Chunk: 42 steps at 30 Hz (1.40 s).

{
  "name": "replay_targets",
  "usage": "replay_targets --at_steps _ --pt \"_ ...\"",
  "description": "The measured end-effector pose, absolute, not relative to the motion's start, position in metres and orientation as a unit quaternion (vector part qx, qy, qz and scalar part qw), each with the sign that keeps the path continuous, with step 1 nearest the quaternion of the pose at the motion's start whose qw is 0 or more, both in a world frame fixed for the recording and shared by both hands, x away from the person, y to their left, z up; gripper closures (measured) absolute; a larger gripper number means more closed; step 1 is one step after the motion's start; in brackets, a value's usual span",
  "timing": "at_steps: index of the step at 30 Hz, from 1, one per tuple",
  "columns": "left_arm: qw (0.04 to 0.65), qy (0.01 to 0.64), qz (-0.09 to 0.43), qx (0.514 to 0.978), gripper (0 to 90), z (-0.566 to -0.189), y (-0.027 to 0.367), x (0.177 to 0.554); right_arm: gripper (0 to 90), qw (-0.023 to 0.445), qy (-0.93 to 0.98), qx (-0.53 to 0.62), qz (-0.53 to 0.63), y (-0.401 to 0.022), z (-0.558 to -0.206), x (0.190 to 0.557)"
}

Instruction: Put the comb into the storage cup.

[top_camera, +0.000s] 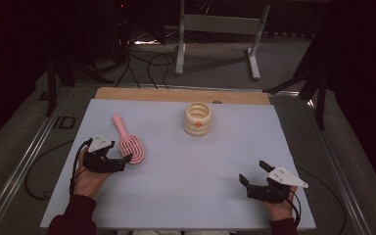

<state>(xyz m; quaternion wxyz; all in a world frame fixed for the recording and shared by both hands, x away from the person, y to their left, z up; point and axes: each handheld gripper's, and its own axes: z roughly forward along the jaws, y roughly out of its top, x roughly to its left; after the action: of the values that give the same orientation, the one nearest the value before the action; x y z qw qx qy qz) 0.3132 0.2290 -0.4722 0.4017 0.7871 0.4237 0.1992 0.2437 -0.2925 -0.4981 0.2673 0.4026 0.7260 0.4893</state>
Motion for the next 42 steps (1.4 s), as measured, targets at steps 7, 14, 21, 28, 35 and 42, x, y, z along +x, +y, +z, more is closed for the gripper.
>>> replay_targets --at_steps 7,14,21,28,35,42 --pt "0.381 0.435 0.215 0.787 38.8 -0.472 0.234 0.315 8.7 0.267 0.725 0.404 0.49 -0.293 -0.498 0.244" --pt "0.353 0.424 0.204 0.809 81.0 -0.476 0.236 0.317 8.8 0.264 0.727 0.401 0.49 -0.293 -0.498 0.244" --pt "0.343 0.438 0.191 0.809 90.0 -0.473 0.243 0.327 8.9 0.264 0.728 0.401 0.49 -0.293 -0.498 0.244" --pt "0.338 0.442 0.198 0.807 90.0 -0.472 0.244 0.331 8.9 0.264 0.728 0.4 0.491 -0.293 -0.498 0.244" --pt "0.324 0.45 0.199 0.808 90.0 -0.479 0.244 0.333 8.9 0.263 0.727 0.401 0.491 -0.293 -0.498 0.244" --pt "0.311 0.451 0.196 0.813 90.0 -0.485 0.242 0.336 8.9 0.263 0.728 0.401 0.49 -0.293 -0.498 0.244"
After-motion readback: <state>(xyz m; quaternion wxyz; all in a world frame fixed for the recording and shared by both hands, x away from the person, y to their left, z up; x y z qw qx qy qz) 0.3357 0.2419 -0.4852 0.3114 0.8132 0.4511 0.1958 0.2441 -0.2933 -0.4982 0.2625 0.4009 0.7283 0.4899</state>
